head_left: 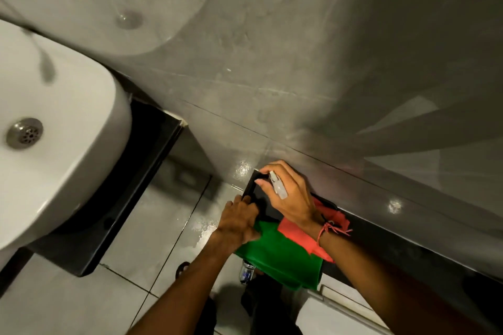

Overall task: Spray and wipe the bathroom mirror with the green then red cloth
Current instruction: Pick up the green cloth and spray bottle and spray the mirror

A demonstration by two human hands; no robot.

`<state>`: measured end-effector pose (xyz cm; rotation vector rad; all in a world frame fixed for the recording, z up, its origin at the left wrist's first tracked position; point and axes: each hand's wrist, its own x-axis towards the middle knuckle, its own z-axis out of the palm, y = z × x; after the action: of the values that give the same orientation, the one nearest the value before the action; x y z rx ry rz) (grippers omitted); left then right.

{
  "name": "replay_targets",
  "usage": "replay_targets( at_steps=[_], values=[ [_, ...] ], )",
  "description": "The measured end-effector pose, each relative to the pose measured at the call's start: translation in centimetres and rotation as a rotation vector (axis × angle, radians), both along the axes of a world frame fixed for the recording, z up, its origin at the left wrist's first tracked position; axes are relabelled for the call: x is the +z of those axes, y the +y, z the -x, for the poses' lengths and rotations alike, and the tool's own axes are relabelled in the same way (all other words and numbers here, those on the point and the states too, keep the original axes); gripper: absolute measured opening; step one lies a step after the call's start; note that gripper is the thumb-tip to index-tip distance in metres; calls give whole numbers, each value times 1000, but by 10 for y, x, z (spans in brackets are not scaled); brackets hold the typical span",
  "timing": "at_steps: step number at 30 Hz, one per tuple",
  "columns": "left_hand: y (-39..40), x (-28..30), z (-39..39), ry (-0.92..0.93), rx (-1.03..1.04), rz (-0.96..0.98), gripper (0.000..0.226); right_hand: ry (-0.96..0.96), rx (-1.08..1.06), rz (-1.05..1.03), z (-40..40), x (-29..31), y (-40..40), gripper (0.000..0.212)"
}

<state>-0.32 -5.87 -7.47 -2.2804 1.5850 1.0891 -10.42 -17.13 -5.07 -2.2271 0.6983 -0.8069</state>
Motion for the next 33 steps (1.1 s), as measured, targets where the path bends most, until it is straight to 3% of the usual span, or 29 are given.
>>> replay_targets(
  at_steps=[4, 9, 14, 18, 25, 28, 33],
  values=[
    [16, 46, -23, 608, 426, 182, 27, -61, -87, 0, -9, 25, 7, 55],
    [34, 163, -72, 802, 648, 605, 28, -269, -77, -15, -32, 115, 17, 73],
    [52, 316, -142, 746, 695, 1041, 16, -538, -56, -24, -85, 237, 37, 81],
    [63, 441, -189, 676, 527, 1278, 20, -671, -18, 42, -126, 337, 51, 79],
    [61, 597, -231, 554, 277, 1216, 16, -752, -138, 386, -164, 475, 66, 90],
    [59, 630, -232, 495, 238, 1177, 19, -796, -245, 486, -171, 509, 69, 93],
    [57, 651, -227, 498, 183, 1187, 14, -739, -211, 451, -179, 536, 65, 104]
  ],
)
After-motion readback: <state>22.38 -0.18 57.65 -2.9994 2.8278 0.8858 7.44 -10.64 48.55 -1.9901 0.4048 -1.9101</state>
